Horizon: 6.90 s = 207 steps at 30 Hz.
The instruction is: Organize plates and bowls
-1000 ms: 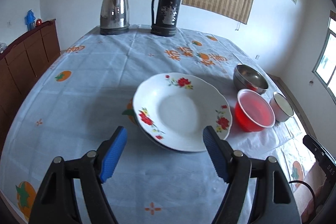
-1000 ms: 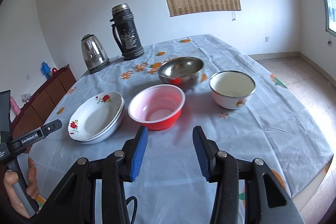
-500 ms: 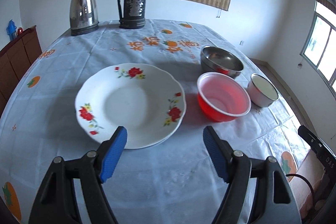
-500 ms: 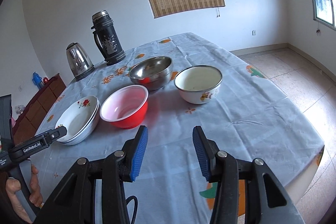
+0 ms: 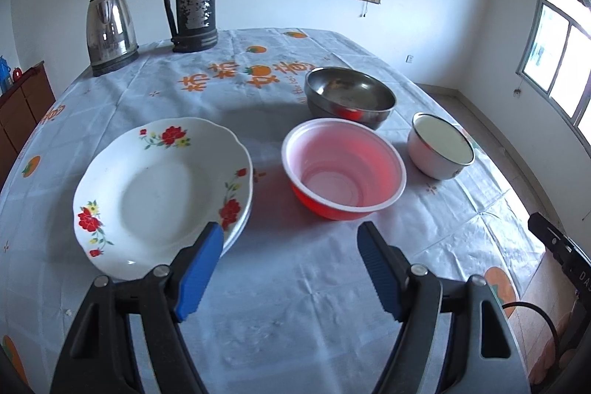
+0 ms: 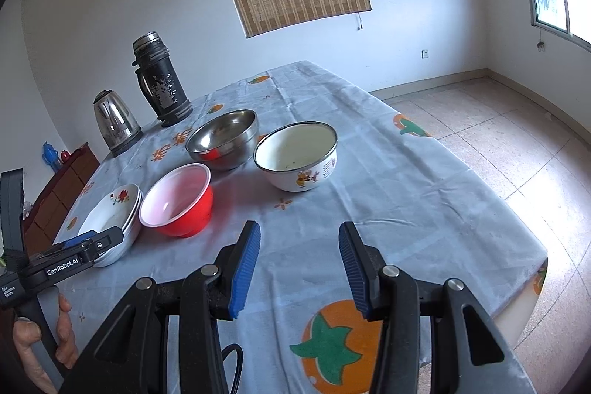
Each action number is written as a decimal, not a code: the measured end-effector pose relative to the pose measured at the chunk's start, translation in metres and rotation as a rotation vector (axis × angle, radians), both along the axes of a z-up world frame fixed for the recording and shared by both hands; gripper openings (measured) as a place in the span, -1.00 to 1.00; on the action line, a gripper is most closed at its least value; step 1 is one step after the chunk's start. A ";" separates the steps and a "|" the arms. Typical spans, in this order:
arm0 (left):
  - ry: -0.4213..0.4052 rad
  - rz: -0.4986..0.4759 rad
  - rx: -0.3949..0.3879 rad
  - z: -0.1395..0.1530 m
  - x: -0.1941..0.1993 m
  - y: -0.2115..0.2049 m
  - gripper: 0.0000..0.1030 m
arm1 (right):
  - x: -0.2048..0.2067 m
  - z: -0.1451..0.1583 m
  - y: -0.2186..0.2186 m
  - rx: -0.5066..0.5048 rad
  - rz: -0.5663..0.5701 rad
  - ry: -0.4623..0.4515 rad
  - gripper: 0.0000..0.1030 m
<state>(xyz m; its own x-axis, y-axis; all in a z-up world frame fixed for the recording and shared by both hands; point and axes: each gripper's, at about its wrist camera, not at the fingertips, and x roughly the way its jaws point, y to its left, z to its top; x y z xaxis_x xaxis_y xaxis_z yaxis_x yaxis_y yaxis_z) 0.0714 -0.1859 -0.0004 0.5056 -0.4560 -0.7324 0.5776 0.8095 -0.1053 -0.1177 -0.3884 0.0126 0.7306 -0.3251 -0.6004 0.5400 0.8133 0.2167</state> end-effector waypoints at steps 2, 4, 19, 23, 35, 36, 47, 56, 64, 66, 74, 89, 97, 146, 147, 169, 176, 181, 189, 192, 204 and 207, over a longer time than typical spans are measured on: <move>-0.004 -0.006 0.009 0.000 -0.003 -0.003 0.48 | -0.003 -0.001 -0.001 0.000 -0.004 0.001 -0.09; -0.006 -0.009 0.020 0.000 -0.005 -0.006 0.48 | -0.005 -0.002 -0.002 0.002 -0.007 0.002 -0.09; -0.034 0.012 0.036 0.000 -0.009 -0.002 0.48 | -0.001 0.005 0.005 -0.015 0.012 -0.008 -0.09; -0.044 0.004 0.043 0.001 -0.009 -0.006 0.48 | -0.003 0.006 -0.002 -0.013 -0.009 -0.010 -0.09; -0.024 -0.043 0.040 0.000 -0.003 -0.037 0.48 | -0.005 0.003 -0.021 -0.011 -0.031 -0.008 -0.09; -0.024 -0.050 0.036 0.002 -0.003 -0.041 0.48 | -0.004 0.003 -0.023 -0.011 -0.032 -0.008 -0.09; -0.038 -0.125 0.052 0.013 0.006 -0.101 0.48 | 0.013 0.013 -0.049 -0.007 -0.022 -0.014 -0.09; -0.049 -0.049 0.036 0.023 0.039 -0.078 0.47 | 0.034 0.012 -0.049 0.045 0.062 -0.046 -0.09; -0.024 0.069 0.034 0.024 0.083 -0.043 0.36 | 0.088 -0.004 -0.033 0.220 0.208 -0.071 -0.09; -0.015 0.067 0.037 0.020 0.085 -0.042 0.36 | 0.098 -0.007 -0.028 0.235 0.233 -0.066 -0.09; 0.001 0.042 0.040 0.012 0.085 -0.047 0.36 | 0.094 -0.010 -0.030 0.207 0.213 -0.038 -0.09; -0.013 0.042 0.056 0.011 0.087 -0.049 0.31 | 0.081 -0.010 -0.035 0.176 0.199 -0.033 -0.59; 0.002 0.034 0.063 0.006 0.097 -0.047 0.29 | 0.119 -0.018 -0.015 0.274 0.289 -0.034 -0.59; -0.018 -0.115 0.008 0.035 0.098 -0.116 -0.65 | 0.169 0.023 -0.033 0.178 0.281 -0.105 -0.66; -0.032 -0.105 0.009 0.036 0.101 -0.120 -0.65 | 0.172 0.024 -0.035 0.168 0.279 -0.108 -0.66; -0.018 -0.027 -0.001 0.021 0.141 -0.166 -0.65 | 0.211 0.010 -0.083 0.157 0.221 -0.196 -0.65; -0.018 -0.008 0.030 0.007 0.144 -0.169 -0.65 | 0.216 -0.004 -0.085 0.162 0.224 -0.228 -0.65; -0.026 -0.008 0.039 0.001 0.143 -0.173 -0.65 | 0.216 -0.007 -0.086 0.139 0.227 -0.244 -0.65; -0.010 -0.005 0.053 -0.009 0.148 -0.175 -0.65 | 0.223 -0.018 -0.089 0.148 0.223 -0.214 -0.65; -0.026 -0.007 0.064 -0.010 0.147 -0.177 -0.65 | 0.225 -0.021 -0.090 0.143 0.219 -0.203 -0.65; -0.021 0.006 0.015 -0.003 0.150 -0.167 -0.60 | 0.216 -0.026 -0.099 0.151 0.160 -0.215 -0.65; -0.062 0.030 0.015 0.004 0.147 -0.164 -0.36 | 0.210 -0.021 -0.100 0.135 0.145 -0.249 -0.65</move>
<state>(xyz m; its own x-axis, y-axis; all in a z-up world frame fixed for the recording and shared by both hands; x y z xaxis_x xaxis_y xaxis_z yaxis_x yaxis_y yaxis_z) 0.2185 -0.3497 0.0032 0.5631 -0.4294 -0.7060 0.5583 0.8276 -0.0581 0.0922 -0.4884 -0.0086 0.8935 -0.1367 -0.4277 0.3374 0.8329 0.4386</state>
